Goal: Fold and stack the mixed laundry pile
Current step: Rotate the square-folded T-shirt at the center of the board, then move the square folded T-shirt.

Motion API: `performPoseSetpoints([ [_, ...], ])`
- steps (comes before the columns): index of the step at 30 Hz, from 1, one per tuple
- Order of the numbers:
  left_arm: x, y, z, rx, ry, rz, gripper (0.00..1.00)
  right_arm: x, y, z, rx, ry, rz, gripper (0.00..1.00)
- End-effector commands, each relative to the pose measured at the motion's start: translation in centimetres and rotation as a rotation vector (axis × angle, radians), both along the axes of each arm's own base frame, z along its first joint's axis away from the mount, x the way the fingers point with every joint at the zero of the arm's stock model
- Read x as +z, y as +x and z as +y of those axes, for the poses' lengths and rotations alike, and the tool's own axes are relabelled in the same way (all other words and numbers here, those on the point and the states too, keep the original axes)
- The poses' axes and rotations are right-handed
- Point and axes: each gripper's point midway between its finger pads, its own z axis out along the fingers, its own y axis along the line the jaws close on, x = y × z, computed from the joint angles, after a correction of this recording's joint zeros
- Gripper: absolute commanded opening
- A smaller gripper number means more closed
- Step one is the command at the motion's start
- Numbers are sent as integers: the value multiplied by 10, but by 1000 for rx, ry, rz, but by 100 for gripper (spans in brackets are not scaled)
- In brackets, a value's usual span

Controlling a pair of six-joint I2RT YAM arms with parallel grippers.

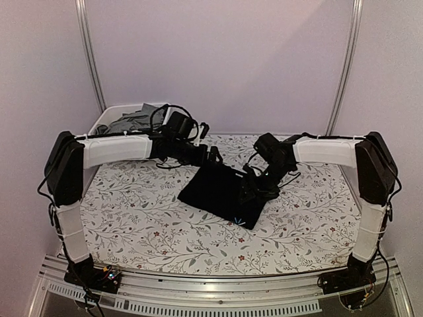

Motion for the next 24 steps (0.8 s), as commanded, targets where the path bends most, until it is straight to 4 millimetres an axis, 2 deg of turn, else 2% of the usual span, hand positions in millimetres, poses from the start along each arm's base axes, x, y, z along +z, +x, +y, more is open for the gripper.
performPoseSetpoints([
  [1, -52, -27, -69, -269, 135, 39, 100, 62, 39, -60, -209, 41, -139, 83],
  [4, -90, -38, -93, -349, 269, 67, 100, 79, 43, -94, -286, 34, -190, 83],
  [7, -120, -45, -105, -365, 366, 81, 100, 85, 42, -120, -343, 27, -200, 84],
  [10, -141, -44, -105, -335, 419, 100, 100, 88, 40, -132, -370, 32, -206, 84],
  [12, -155, -43, -97, -302, 448, 131, 100, 89, 38, -133, -371, 33, -208, 84],
  [16, -180, -48, -46, -150, 500, 250, 100, 87, 39, -133, -366, 29, -208, 84],
  [20, -193, -65, 29, 19, 484, 386, 100, 88, 44, -132, -355, 29, -217, 84],
  [24, -202, -95, 102, 120, 501, 472, 100, 86, 48, -128, -343, 44, -211, 84],
])
